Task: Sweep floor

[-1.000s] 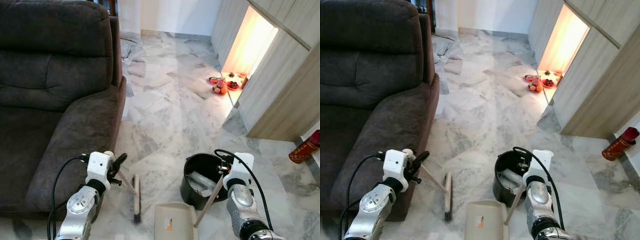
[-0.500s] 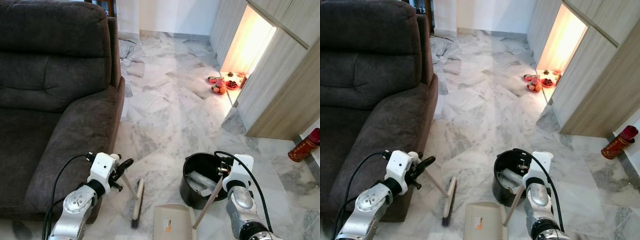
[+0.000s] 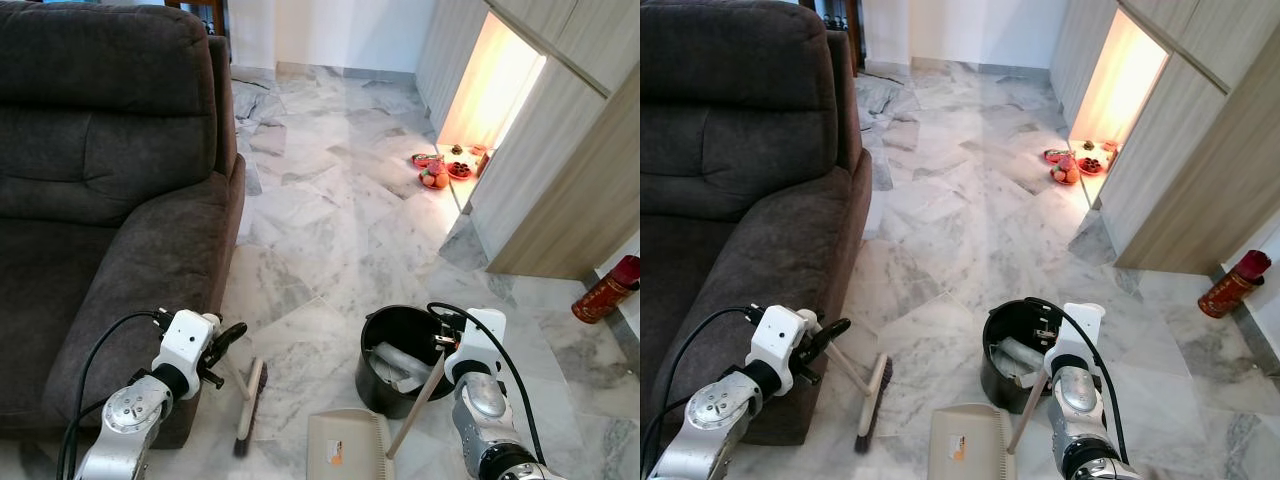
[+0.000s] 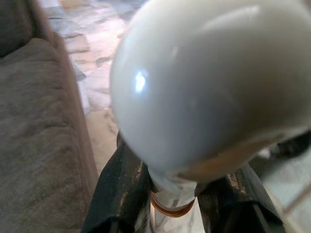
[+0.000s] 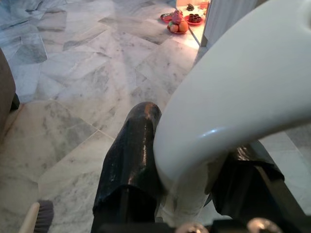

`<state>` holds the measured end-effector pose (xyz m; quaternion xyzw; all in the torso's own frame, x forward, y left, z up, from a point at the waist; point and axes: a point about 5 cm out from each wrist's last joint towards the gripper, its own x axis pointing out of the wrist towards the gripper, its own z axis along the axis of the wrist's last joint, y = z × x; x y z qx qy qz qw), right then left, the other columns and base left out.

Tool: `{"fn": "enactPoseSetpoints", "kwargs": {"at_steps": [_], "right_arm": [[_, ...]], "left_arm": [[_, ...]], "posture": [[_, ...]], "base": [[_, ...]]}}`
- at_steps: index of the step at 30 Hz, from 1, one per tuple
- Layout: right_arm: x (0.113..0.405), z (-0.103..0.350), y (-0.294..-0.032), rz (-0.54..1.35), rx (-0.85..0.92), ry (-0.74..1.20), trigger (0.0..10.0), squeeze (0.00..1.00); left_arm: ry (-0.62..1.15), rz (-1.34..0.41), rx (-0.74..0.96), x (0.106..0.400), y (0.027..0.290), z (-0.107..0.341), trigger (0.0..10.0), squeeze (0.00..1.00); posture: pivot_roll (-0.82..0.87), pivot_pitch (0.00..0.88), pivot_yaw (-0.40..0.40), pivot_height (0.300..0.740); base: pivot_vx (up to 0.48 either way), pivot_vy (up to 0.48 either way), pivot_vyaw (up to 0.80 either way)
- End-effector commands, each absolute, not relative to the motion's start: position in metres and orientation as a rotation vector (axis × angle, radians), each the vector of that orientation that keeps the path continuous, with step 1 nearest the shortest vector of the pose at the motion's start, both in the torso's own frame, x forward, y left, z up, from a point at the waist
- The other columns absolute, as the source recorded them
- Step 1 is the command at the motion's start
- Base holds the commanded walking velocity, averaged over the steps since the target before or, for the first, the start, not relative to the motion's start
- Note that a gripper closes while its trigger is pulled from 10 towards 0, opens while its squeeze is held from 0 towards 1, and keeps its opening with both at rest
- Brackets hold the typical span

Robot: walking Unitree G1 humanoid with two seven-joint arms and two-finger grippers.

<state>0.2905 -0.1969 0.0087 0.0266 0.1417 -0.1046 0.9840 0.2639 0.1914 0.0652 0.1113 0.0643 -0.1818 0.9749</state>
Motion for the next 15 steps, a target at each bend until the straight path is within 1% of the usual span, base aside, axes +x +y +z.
{"fn": "enactPoseSetpoints", "kwargs": {"at_steps": [1, 2, 3, 5, 10, 13, 15], "right_arm": [[0.295, 0.015, -0.199, -0.21, 0.053, 0.26, 10.0, 0.0], [0.296, 0.015, -0.199, -0.211, 0.054, 0.259, 10.0, 0.0], [0.296, 0.015, -0.199, -0.212, 0.055, 0.256, 10.0, 0.0], [0.296, 0.016, -0.199, -0.212, 0.056, 0.253, 10.0, 0.0], [0.295, 0.015, -0.201, -0.213, 0.053, 0.252, 10.0, 0.0], [0.294, 0.014, -0.202, -0.216, 0.052, 0.256, 10.0, 0.0], [0.293, 0.014, -0.201, -0.216, 0.052, 0.26, 10.0, 0.0]], "left_arm": [[0.063, -0.294, 0.188, 0.267, 0.189, 0.073, 10.0, 0.0], [0.051, -0.234, 0.157, 0.268, 0.19, 0.072, 10.0, 0.0], [0.039, -0.137, 0.088, 0.268, 0.191, 0.067, 10.0, 0.0], [0.043, -0.101, 0.042, 0.266, 0.189, 0.062, 10.0, 0.0], [0.066, -0.124, 0.036, 0.262, 0.183, 0.054, 10.0, 0.0], [0.073, -0.161, 0.044, 0.262, 0.182, 0.052, 10.0, 0.0], [0.085, -0.213, 0.083, 0.261, 0.177, 0.051, 10.0, 0.0]], "posture": [[0.11, 0.031, -0.109, 0.74], [0.1, 0.031, -0.109, 0.74], [0.1, 0.031, -0.111, 0.74], [0.09, 0.032, -0.112, 0.74], [0.09, 0.033, -0.112, 0.74], [0.09, 0.033, -0.112, 0.74], [0.09, 0.033, -0.112, 0.74]], "base": [[0.0, 0.0, 0.0], [0.0, 0.0, 0.0], [0.0, 0.0, 0.0], [0.0, 0.0, 0.0], [0.0, 0.0, 0.0], [0.0, 0.0, 0.0], [0.0, 0.0, 0.0]]}}
